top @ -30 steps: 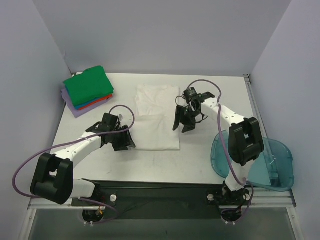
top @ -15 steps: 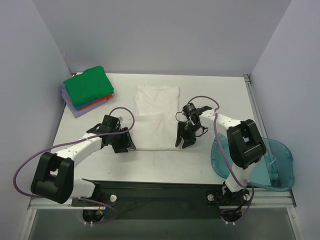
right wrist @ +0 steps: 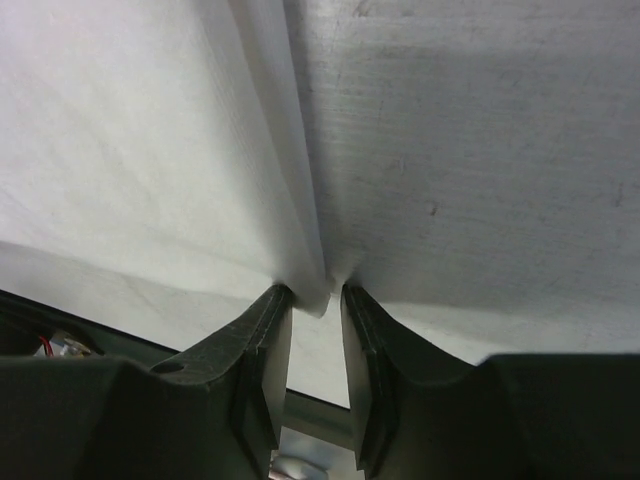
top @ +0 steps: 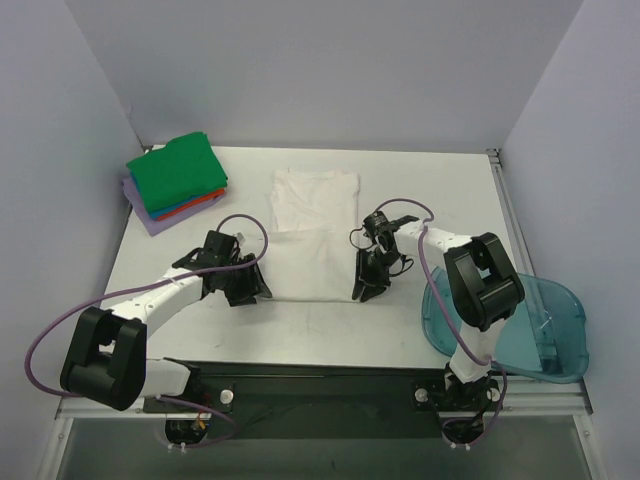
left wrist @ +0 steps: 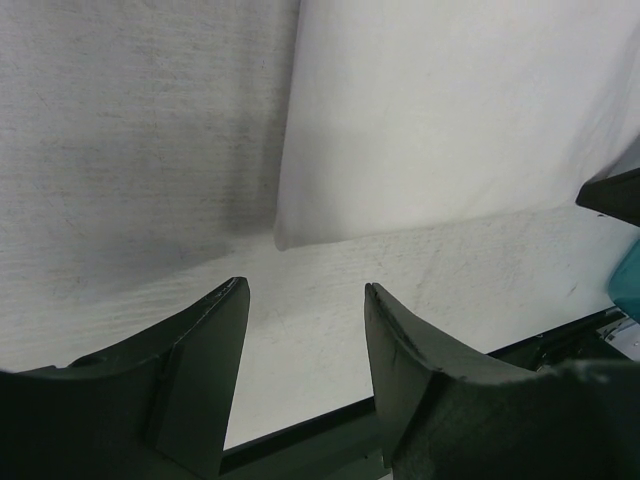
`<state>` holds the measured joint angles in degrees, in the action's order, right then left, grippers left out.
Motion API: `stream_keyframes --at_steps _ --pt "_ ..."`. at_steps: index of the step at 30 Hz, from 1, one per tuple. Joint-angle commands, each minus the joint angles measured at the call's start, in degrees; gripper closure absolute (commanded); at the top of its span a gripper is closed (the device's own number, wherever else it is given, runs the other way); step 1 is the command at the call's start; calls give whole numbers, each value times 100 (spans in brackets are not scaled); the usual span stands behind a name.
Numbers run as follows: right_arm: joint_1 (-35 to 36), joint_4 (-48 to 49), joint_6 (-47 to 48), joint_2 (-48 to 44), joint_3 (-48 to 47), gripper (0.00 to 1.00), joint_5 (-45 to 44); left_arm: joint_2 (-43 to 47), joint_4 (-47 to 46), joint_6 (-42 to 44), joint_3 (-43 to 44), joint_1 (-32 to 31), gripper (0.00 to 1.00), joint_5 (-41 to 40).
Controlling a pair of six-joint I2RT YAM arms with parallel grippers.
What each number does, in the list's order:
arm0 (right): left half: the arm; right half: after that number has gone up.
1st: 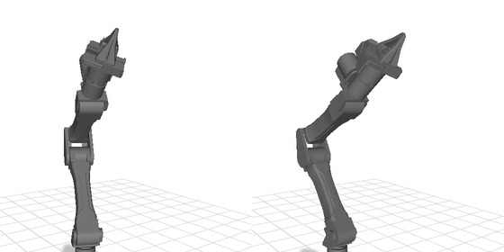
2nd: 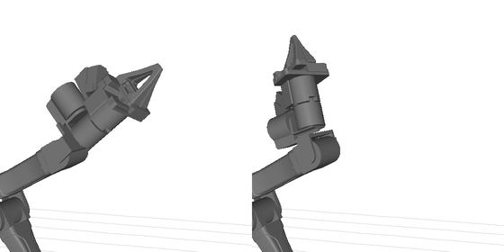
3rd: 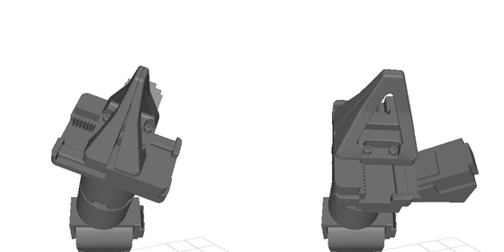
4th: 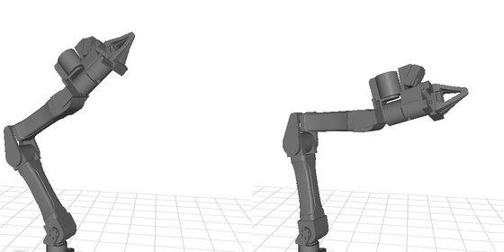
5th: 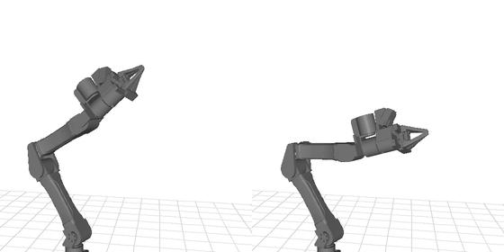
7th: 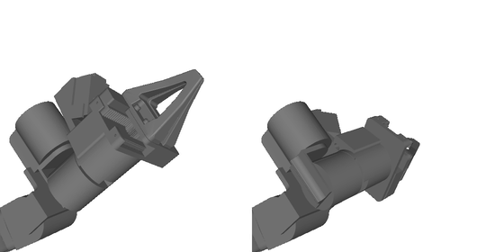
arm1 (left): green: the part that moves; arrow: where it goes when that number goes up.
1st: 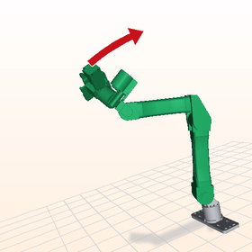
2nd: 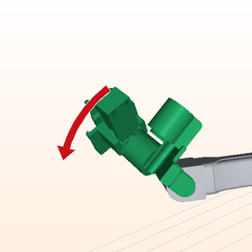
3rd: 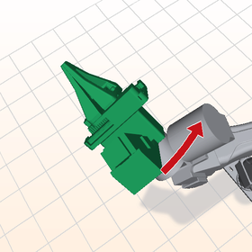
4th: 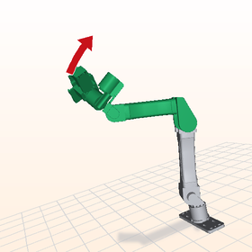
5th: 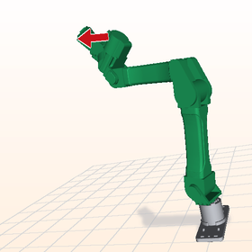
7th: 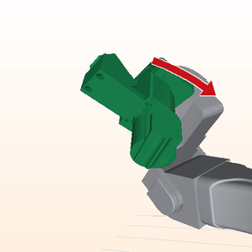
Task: Fold and stack the t-shirts
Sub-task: Grab one side of the 2/3 rectangular tshirt with both arms
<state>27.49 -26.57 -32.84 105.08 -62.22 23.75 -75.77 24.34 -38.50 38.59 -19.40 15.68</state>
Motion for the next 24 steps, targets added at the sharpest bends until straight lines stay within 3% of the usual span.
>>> stream_keyframes --at_steps 1,7,21,24 --pt "38 -173 102 215 43 74 -2 -25 -324 -70 -18 -3 40 -21" --pt "38 -191 190 233 60 87 25 -254 -500 -105 -36 -3 41 -74" --pt "29 -279 348 127 69 90 -10 -773 -869 -210 44 -64 54 -109" --pt "20 -296 375 110 87 91 -2 -852 -931 -245 52 -117 62 -109"
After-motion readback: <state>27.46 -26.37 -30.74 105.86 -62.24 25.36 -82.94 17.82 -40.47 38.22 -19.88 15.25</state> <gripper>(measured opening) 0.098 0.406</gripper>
